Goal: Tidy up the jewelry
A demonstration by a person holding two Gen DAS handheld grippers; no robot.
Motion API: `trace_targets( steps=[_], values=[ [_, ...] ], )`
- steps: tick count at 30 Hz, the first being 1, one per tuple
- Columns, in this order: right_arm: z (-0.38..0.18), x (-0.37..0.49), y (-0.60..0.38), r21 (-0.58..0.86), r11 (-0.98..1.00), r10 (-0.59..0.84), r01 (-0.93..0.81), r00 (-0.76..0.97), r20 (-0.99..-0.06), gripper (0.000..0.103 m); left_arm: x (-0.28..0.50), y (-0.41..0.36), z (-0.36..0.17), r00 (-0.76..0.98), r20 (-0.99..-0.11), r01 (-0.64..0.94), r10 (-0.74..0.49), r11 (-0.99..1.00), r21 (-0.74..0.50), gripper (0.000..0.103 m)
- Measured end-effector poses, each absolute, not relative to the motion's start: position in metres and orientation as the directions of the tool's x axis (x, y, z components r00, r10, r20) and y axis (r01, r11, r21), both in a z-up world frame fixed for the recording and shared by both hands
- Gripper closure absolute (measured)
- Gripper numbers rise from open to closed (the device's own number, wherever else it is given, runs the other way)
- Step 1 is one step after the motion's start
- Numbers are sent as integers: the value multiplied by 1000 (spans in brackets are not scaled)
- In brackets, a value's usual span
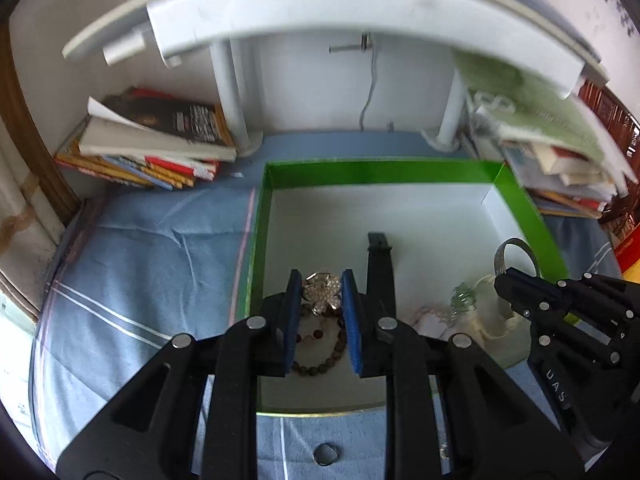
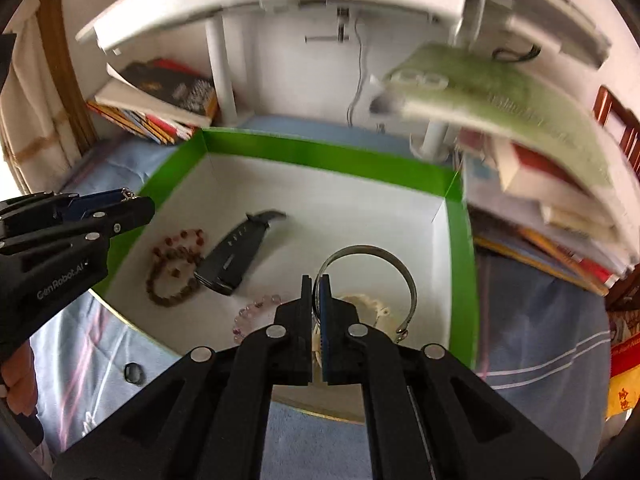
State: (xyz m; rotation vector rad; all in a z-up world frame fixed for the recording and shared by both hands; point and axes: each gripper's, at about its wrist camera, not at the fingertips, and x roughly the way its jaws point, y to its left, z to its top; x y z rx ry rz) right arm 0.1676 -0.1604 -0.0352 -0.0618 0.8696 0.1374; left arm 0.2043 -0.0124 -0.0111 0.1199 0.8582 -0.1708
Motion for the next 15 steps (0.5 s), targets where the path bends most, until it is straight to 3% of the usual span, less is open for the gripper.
trace_targets(
  steps=[10,11,14,15],
  values=[
    [-37,176,-160,-10,991,82,-136,650,-756,98,218,-14,-30,624,-777,187,-86,981,42,82],
    [-37,177,-160,-10,991,82,-135,653,-753,94,219,-15,-31,623,-777,189,-87,981,41,82],
    [-31,171,-165,12,992,91,-123,662,-744,65,215,-14,-29,637,-765,189,-89,981,43,57],
    [-28,167,-168,24,993,98,-119,668,-738,62,213,-13,-27,645,-759,186,-85,981,48,56]
  ],
)
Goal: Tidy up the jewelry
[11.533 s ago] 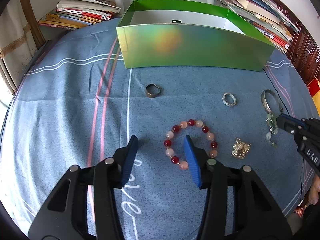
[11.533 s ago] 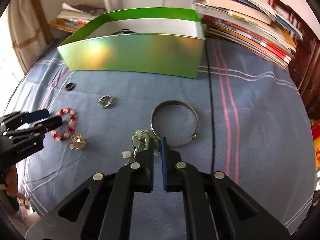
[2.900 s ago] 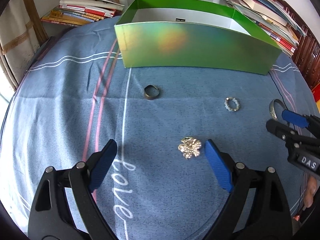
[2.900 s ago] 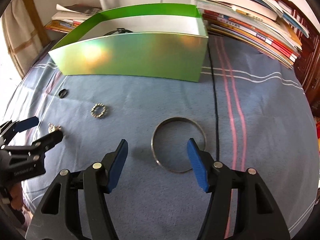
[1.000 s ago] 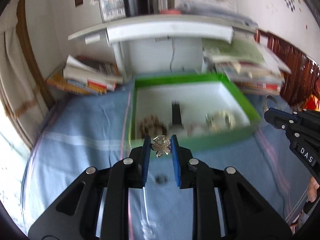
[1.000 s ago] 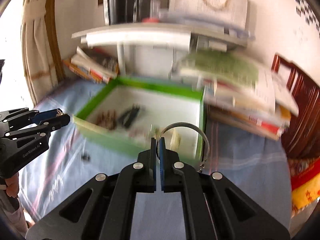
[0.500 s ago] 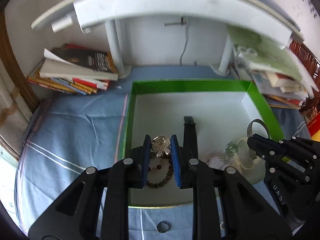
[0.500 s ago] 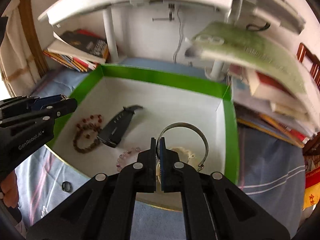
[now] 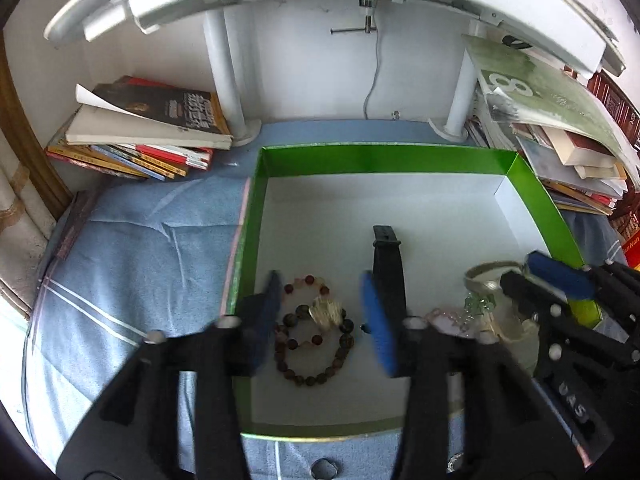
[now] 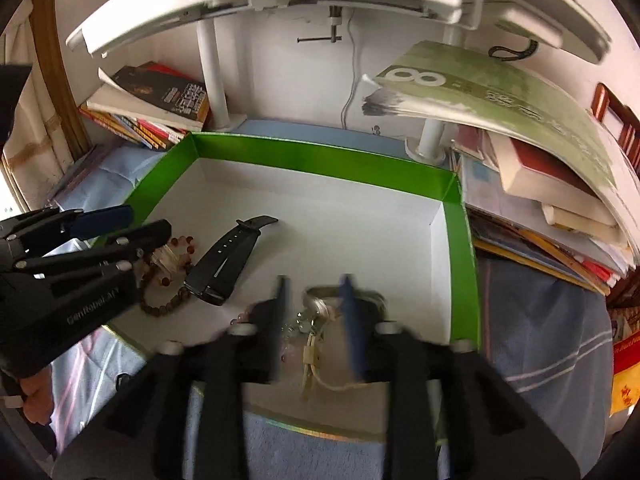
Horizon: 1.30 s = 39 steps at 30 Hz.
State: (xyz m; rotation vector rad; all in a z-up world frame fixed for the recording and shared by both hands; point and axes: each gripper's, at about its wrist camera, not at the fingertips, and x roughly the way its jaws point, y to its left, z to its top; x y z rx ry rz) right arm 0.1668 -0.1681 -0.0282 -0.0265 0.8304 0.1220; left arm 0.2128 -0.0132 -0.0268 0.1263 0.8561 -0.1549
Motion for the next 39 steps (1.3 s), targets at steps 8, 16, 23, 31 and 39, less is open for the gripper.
trace_targets(
  steps=[8,16,23,31,39],
  values=[
    [-6,109,-186,80,985,167,-155,706,-689,62,173,4,-9,685,-725,164,-69,984,62,44],
    [-43,68,-177,86,970,213,-229,612,-762,62,107,25,-18,690,-723,144,-46,987,74,33],
    [-79,64,-144,80,950,233,-301,519,-822,62,87,40,-65,596,-803,126,-16,989,74,32],
    [-95,65,-119,9,944,184,-330,506,-843,78,89,40,-88,549,-835,138,-32,989,53,31],
    [-95,57,-141,38,961,179,-275,510,-842,81,101,20,-88,552,-831,188,-67,981,46,36]
  ],
)
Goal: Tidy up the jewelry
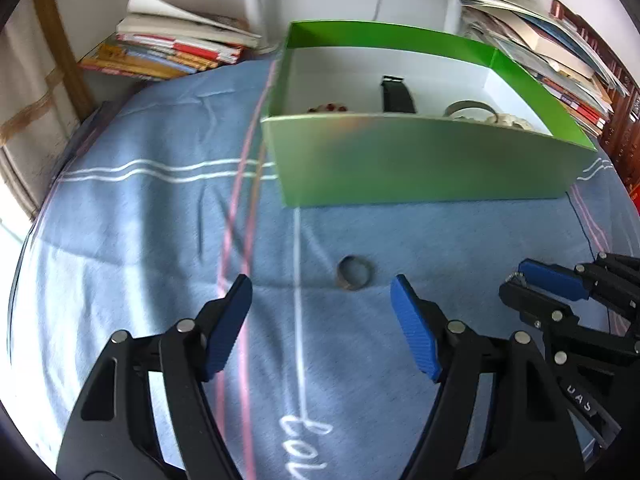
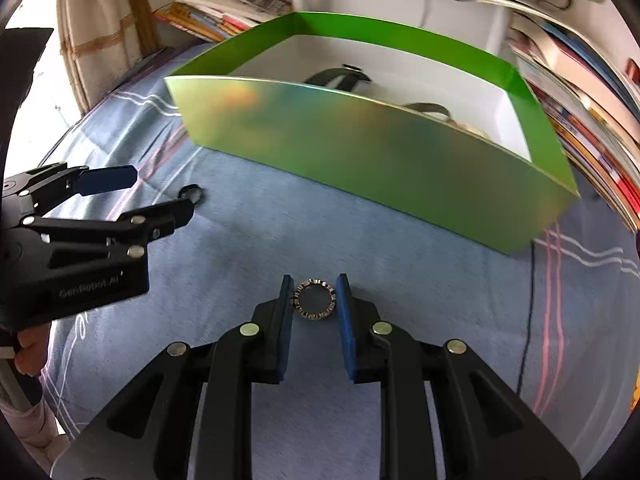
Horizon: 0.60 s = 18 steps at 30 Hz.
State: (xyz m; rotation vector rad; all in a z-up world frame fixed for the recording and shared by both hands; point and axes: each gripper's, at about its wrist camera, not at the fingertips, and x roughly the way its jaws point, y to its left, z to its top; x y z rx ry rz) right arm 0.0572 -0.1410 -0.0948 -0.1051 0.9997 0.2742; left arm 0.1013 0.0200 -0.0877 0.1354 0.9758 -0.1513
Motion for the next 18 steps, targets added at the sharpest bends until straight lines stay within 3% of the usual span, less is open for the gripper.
trace_targets(
  steps=[10,14,18],
  values=[
    [-95,43,-171,60,977,161,-205,519,-839,81,110,6,-95,527,-844,229,-105,973,22,61],
    [-94,39,-176,72,979,163,-191,522,-837,82,104,0,-95,523,-844,254,-123,967,17,82],
    [-94,37,-178,77,980,164,-184,522,-837,82,93,-10,-94,513,-846,288,-146,958,9,84]
  ],
)
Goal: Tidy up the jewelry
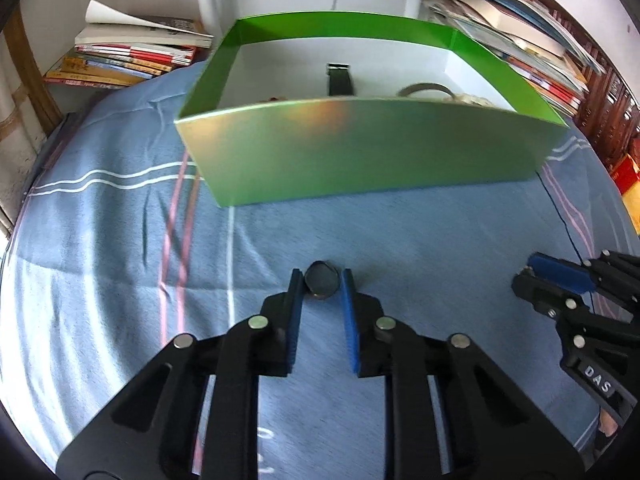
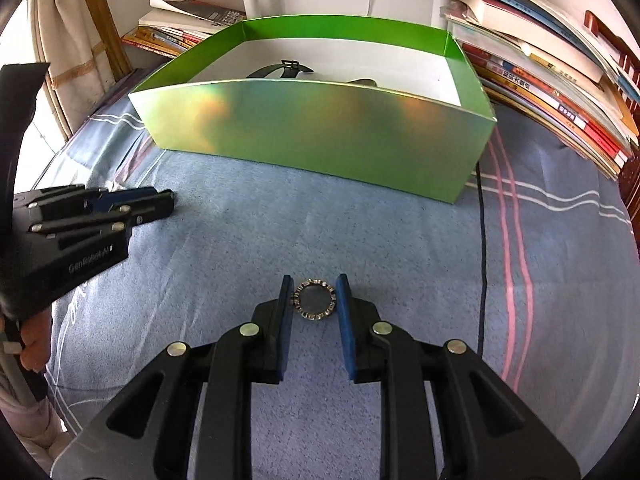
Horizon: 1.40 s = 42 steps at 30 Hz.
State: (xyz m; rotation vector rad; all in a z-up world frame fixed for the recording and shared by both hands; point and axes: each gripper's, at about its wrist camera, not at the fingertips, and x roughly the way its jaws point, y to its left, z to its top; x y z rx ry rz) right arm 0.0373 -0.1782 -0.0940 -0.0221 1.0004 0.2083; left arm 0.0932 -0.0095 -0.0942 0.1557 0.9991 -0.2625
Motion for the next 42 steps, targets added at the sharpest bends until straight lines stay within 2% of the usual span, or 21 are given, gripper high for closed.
trace_targets(
  steps=[5,7,9,11,12,16,20,25,31,42],
  values=[
    [-93,33,-184,88,982,163,-166,522,-837,81,61,-26,-94,471,-850,379,-234,924,-44,84],
    [-91,32,-186,89,983,160,-158,527,-835,81,54,-26,-93,463,-850,388,-252,920,-61,78],
    [-87,28,-189,95,984,163,-153,536,-828,78,49,-20,-90,484,-843,367,-234,929,-47,61],
    [-84,26,-189,87,984,160,-157,544,-824,72,48,-13,-87,501,-837,346,-220,938,-39,56],
    [-84,26,-188,77,984,153,-159,547,-823,67,51,-8,-86,507,-836,326,-208,945,-37,56],
    [-86,26,-187,72,984,149,-162,540,-828,65,64,0,-86,510,-843,278,-169,960,-24,56],
    [-88,21,-192,69,985,144,-157,535,-833,59,70,-9,-88,509,-846,291,-161,957,-8,56],
    [-93,17,-192,65,986,139,-156,527,-839,59,79,-23,-91,505,-848,306,-162,952,0,56],
    [-97,21,-193,2,994,62,-110,540,-839,59,88,-32,-96,505,-851,308,-144,951,21,56],
    [-96,23,-217,16,999,29,-30,535,-844,59,60,-38,-93,487,-851,369,-197,929,-4,56]
  ],
)
